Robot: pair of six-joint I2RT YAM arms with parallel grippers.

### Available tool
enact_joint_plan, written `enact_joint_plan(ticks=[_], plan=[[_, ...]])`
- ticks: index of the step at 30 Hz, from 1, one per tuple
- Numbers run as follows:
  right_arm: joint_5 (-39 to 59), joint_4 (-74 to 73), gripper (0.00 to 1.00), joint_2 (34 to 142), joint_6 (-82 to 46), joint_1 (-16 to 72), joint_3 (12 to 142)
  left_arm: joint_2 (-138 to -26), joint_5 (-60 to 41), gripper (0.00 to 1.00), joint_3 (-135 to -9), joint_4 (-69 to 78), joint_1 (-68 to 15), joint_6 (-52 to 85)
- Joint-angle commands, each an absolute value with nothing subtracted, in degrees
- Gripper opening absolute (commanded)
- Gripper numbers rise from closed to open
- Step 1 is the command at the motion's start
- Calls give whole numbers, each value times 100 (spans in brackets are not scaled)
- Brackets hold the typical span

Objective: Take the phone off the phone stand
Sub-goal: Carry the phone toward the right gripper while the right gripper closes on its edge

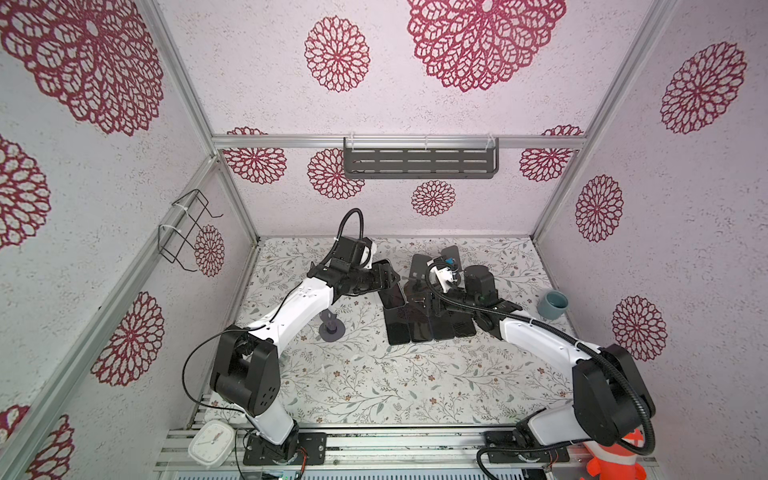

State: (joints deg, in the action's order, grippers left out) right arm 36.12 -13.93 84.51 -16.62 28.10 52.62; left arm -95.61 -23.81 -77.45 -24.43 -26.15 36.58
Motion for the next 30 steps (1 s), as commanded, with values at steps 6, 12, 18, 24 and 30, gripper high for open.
enact_joint_plan(ticks=[6,12,18,24,30], plan=[[3971,-2190,48,8810,-2100,2954,5476,-9287,-3081,51,-7592,-1784,-2589,3863],[3949,-2406,17,8872,-2360,2982,5440,-9273,-3136,51,-7469,-1559,-2550,3990],[3703,-1778,1,8818,-2345,2962,5657,-9139,-3361,60,-6953,-653,-2458,4325],[3822,-1416,1,8509,-2650,2620,5666,-9011,-3875,84,-6035,1168,-2285,4962],[4204,-2002,0,8076,-3327,2096,5231,-9159,-4107,84,-5348,3085,-2279,5775]])
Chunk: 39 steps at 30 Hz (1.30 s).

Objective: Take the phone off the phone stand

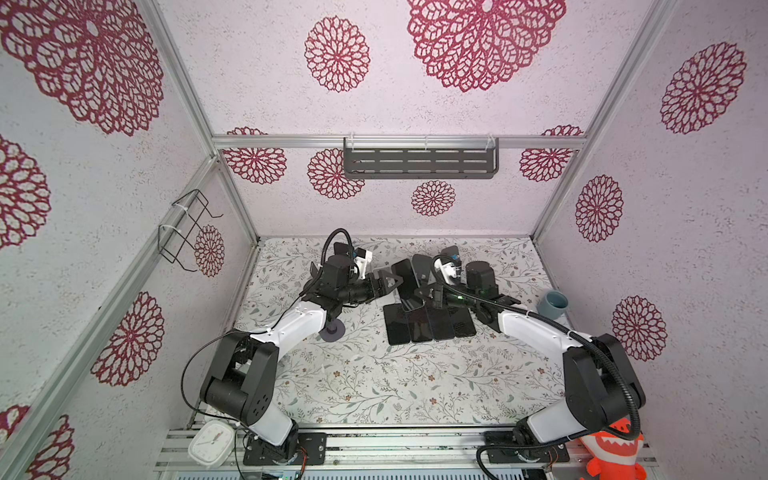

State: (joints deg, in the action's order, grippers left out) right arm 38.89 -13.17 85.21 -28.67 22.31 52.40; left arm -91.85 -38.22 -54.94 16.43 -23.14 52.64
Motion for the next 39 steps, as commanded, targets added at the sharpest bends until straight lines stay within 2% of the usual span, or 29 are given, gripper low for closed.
enact_joint_plan(ticks=[1,5,11,14,25,29,36,39], plan=[[4300,-2140,0,8054,-3454,2074,5192,-9211,-4155,80,-5319,3199,-2285,5834],[4668,-2790,0,8074,-3927,2074,5100,-9332,-4237,70,-5254,3565,-2308,5920],[5054,-3752,0,8363,-4562,2163,5058,-9508,-4236,72,-5217,3972,-2351,6069],[5062,-3917,0,8418,-4679,2186,5032,-9575,-4193,69,-5142,4282,-2353,6228],[5122,-4038,0,8814,-4810,2346,5249,-9625,-4178,40,-5056,4873,-2414,6557],[5194,-4322,0,9044,-5040,2379,5308,-9537,-4132,25,-5066,4761,-2402,6534],[5272,-4544,16,9259,-5247,2374,5436,-9381,-4030,6,-5133,4439,-2403,6406],[5274,-4515,27,9307,-5245,2380,5508,-9290,-3945,3,-5174,4073,-2406,6236]])
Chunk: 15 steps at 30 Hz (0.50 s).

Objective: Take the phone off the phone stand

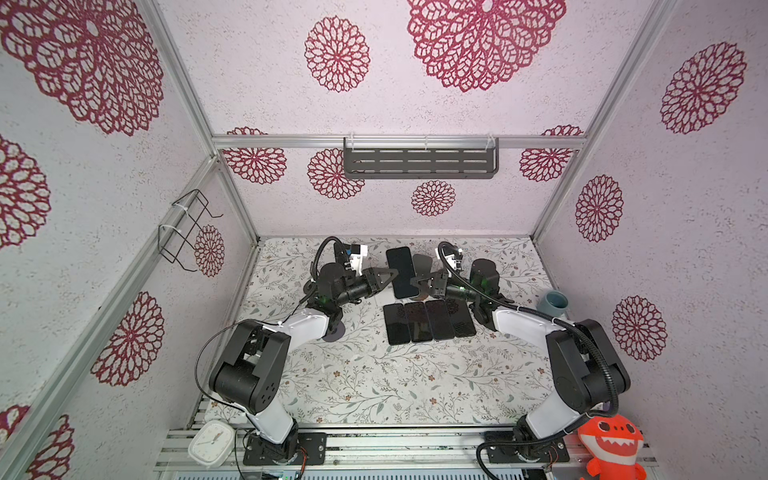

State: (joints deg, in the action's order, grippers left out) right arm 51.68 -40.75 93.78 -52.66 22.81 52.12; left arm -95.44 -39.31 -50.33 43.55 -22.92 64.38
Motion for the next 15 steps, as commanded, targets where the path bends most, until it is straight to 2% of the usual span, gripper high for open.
enact_joint_plan(ticks=[1,3,8,12,15], plan=[[5252,-4481,31,9324,-5236,2373,5542,-9246,-3909,2,-5217,3823,-2403,6102],[5262,-4359,40,9368,-5182,2378,5614,-9116,-3771,0,-5288,3303,-2404,5776],[5118,-3756,55,9289,-4798,2331,5746,-8846,-3557,0,-5345,2731,-2400,5487],[4542,-2627,69,8899,-4011,2231,5751,-8705,-3461,0,-5369,2258,-2391,5347],[4188,-2336,73,8527,-3764,2064,5549,-8546,-3356,0,-5306,1765,-2365,5152]])
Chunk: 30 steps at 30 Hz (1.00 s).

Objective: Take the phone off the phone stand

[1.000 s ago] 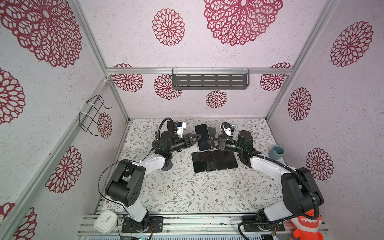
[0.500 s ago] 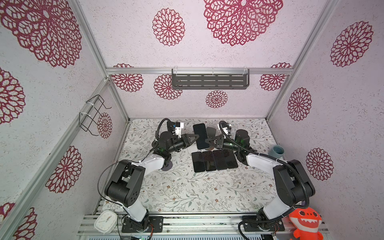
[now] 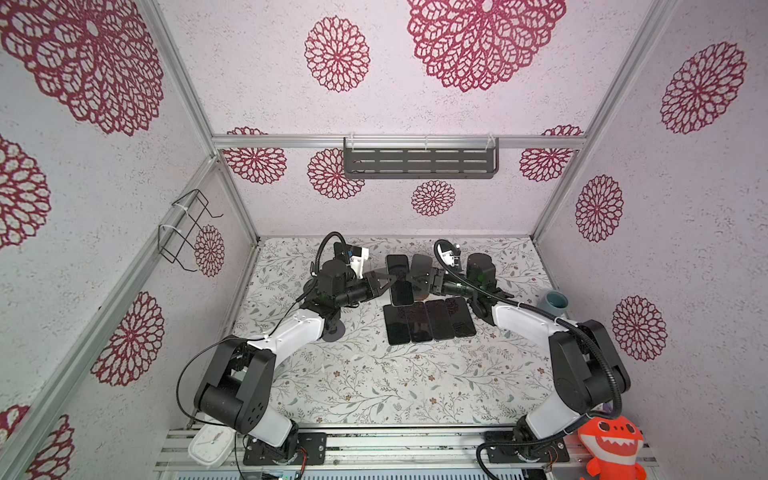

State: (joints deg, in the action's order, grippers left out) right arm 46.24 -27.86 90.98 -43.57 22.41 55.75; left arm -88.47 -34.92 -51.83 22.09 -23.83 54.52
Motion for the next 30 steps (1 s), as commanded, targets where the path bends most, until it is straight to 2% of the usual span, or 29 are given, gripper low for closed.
enact_joint_plan(ticks=[1,10,19,30], plan=[[4152,-2317,73,8424,-3745,2004,5472,-8482,-3321,0,-5260,1625,-2346,5098],[3091,-843,73,7236,-2891,1657,5015,-7711,-2507,0,-4955,-602,-2284,4310],[2571,-4,74,6566,-2559,1524,4852,-7745,-1643,0,-4649,-1415,-2368,4068],[2451,18,74,6447,-2564,1511,4780,-8380,-1479,0,-4570,-1011,-2496,3973]])
